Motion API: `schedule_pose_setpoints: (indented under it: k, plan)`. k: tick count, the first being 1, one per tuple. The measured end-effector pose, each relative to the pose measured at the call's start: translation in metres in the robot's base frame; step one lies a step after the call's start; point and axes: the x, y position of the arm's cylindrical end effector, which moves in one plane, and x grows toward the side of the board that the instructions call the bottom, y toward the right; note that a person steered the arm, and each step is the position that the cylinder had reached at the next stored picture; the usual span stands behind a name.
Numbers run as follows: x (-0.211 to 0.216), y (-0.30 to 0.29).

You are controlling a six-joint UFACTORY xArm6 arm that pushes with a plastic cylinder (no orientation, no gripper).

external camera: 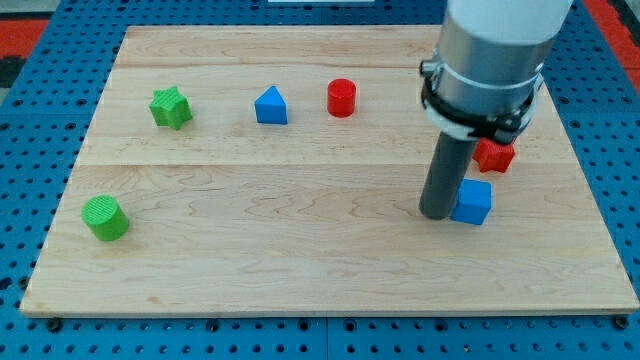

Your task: Move the green circle bottom left to the blue cube

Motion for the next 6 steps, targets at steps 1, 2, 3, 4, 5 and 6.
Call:
schedule_pose_setpoints:
  k: [1,2,3,4,5,6]
  plan:
    - [0.015,0.015]
    - [-0.008,0.044]
    - [-0.017,0.064]
    - [0.006,0.054]
    - [0.007,-0.001]
    - [-0.024,-0.033]
